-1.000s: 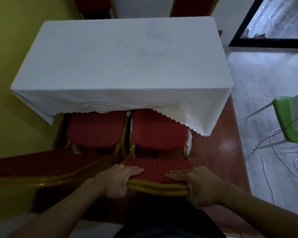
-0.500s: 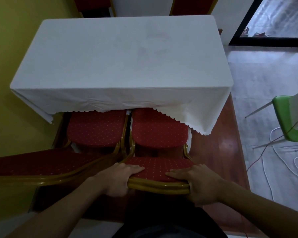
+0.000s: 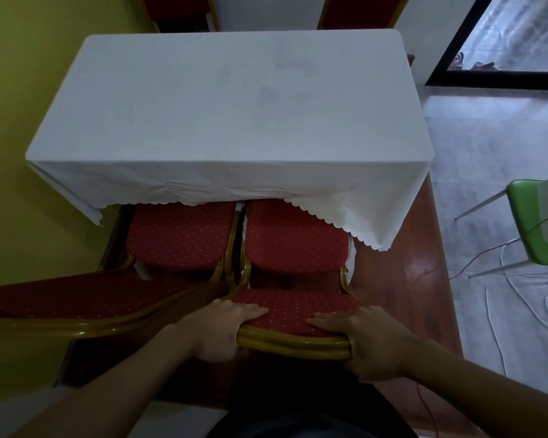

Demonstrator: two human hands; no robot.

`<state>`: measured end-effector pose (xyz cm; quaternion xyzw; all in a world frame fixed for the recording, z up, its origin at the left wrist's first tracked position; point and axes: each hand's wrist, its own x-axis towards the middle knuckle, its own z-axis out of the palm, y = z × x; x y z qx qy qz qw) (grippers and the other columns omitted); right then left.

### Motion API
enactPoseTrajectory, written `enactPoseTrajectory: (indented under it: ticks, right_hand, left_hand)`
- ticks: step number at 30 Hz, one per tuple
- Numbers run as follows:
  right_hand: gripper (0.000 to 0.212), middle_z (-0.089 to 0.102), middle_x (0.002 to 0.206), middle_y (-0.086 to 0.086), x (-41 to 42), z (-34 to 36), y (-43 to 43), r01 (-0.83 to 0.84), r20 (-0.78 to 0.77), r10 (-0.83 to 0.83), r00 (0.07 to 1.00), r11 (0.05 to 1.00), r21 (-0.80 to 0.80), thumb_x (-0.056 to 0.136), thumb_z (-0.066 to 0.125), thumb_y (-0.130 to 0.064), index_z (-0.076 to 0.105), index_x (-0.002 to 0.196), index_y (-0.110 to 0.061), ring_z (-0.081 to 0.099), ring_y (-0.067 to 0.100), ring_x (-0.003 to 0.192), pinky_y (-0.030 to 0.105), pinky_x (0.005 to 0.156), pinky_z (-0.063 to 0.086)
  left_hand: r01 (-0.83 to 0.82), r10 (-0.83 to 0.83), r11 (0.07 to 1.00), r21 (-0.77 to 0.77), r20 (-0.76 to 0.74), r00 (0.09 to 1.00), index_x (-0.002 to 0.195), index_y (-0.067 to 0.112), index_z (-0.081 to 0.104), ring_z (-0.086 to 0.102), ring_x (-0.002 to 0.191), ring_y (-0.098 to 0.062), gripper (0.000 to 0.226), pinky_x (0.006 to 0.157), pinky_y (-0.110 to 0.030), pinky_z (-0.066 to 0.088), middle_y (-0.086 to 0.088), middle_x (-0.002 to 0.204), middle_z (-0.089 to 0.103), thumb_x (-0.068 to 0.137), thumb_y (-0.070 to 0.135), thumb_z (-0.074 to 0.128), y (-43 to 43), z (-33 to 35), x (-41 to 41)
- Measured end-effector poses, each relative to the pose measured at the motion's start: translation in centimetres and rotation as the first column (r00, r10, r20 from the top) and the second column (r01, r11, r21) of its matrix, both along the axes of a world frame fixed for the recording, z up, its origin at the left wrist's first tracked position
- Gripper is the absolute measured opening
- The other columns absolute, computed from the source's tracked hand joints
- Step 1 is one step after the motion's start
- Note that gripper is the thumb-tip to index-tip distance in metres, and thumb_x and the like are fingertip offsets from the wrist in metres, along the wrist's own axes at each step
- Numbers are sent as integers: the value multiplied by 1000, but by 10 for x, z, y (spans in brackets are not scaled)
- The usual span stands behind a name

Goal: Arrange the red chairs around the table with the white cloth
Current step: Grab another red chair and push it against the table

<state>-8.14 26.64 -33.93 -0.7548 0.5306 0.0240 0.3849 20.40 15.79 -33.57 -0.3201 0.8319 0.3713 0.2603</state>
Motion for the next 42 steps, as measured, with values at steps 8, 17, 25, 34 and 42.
enactPoseTrajectory:
  ticks: [8,17,25,34,42]
  right_hand:
    - [71,41,155,-16,1,0,2,13,21,-14,1000,1000,12,83,46,-56,38,151,-43,43,1,138,8,106,22]
    - [67,37,157,-20,6,1,7,1,2,-1,1000,1000,24,89,57,-50,34,152,-47,38,0,141,5,103,14]
    - [67,39,156,-20,8,1,9,19,8,-19,1000,999,30,87,56,-55,37,150,-47,41,1,139,10,107,20]
    - [67,40,155,-19,7,-2,9,16,23,-17,1000,1000,18,86,53,-60,38,150,-45,43,1,139,16,113,27]
    - [73,39,156,-20,7,2,8,-15,11,15,1000,1000,1,84,57,-60,35,152,-44,41,0,139,20,115,30]
  left_hand:
    - [-7,7,1000,2,-6,1000,157,32,22,26,146,-10,72,119,-36,11,7,162,26,93,35,55,1,0,3]
    - [-24,24,1000,12,-12,1000,156,31,25,28,145,-10,73,121,-37,16,7,161,28,91,27,57,5,-1,10]
    - [-22,22,999,33,6,1000,157,32,22,25,146,-10,75,119,-32,13,7,162,25,91,22,57,5,1,9]
    - [-4,3,999,40,27,1000,157,33,20,22,147,-10,73,120,-36,10,7,163,23,94,29,55,5,1,8]
    - [12,-13,998,59,21,1000,158,30,19,24,146,-9,79,114,-25,9,7,162,24,91,37,59,1,5,6]
